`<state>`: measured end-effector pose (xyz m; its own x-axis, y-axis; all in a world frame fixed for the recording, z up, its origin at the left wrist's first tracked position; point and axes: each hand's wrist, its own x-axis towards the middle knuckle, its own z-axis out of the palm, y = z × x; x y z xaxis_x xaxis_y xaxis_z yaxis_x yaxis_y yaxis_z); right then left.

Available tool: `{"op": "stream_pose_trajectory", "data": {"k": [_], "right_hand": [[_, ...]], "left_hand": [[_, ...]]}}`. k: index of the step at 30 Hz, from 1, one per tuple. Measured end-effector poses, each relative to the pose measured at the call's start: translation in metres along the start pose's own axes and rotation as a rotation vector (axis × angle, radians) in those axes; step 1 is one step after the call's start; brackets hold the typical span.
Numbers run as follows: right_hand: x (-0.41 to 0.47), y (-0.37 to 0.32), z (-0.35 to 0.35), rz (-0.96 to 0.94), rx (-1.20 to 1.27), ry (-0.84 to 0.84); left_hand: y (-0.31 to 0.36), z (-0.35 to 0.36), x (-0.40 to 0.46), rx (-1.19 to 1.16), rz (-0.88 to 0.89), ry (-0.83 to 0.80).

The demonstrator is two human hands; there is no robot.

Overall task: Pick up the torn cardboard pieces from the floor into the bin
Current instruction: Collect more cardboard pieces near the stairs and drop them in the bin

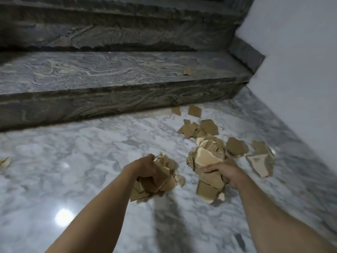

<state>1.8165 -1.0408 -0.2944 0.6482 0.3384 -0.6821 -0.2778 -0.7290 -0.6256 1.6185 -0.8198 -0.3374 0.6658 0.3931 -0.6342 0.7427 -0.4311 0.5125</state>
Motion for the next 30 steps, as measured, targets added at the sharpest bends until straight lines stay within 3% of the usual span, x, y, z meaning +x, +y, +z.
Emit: {"op": "stream_pose_trajectory", "data": {"k": [13,18,22,25,27,30], "right_hand": [[0.034,-0.012,-0.059,-0.098,0.124,-0.094],[0.034,-0.049,-0.069,-0.09,0.083,-0.135],[0.045,-0.084,-0.056,-0.203,0.129,-0.069],[0.054,-0.091,-0.061,-0.251,0.128,-0.016],[0.054,-0.077,-0.084,-0.242,0.115,0.056],[0.053,-0.067,-0.075,-0.197,0.119,0.016]], "left_hand": [[0.034,0.008,-0.012,0.194,-0.2,0.128],[0.035,0.006,-0.037,-0.158,-0.241,0.225],[0.037,-0.027,-0.029,-0.447,-0.106,0.364],[0.06,-0.046,-0.006,-0.763,-0.022,0.351],[0.075,-0.043,0.004,-0.88,-0.048,0.325],[0.031,-0.051,-0.01,-0.948,-0.197,0.466]]}}
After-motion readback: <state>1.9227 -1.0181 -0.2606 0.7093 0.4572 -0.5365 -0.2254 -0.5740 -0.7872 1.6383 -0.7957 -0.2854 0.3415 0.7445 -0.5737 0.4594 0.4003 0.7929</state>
